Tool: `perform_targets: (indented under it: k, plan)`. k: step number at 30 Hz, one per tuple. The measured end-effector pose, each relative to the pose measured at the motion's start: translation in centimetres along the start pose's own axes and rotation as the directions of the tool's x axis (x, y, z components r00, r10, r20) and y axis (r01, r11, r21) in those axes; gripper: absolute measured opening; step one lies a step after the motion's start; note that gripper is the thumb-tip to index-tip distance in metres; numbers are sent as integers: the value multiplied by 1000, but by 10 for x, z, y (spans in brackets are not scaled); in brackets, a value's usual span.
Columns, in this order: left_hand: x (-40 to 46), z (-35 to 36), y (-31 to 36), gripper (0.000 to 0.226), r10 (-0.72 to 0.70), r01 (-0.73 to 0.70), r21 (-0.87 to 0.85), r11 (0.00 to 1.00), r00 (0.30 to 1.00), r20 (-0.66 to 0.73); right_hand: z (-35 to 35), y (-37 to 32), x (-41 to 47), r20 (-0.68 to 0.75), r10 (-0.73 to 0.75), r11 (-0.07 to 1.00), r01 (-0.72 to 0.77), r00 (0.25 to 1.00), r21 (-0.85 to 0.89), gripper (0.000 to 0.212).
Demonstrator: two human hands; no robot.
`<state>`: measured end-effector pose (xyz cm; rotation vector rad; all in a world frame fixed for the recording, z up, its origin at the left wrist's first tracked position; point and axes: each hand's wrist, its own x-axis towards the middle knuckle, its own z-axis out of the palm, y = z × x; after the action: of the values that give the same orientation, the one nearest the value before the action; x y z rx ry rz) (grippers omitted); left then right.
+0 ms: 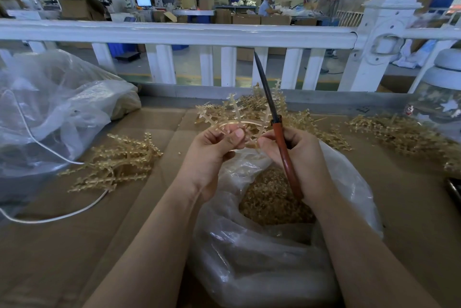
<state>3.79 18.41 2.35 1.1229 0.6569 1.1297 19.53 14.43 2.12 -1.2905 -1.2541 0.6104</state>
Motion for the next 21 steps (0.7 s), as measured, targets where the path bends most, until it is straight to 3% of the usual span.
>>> perform_targets:
  k: [8,15,21]
  plan:
    - [1,0,1,16,-12,12,-40,999,1000,8,1,0,0,-52,-6,1000,7,999,15,14]
    - [1,2,2,14,-9,21,-118,993,995,103,1,2,2,-75,8,999,-5,997,39,15]
    - [0,3,1,15,17,-8,-134,991,998,65,0,2,0,-149,6,999,-1,989,32,13]
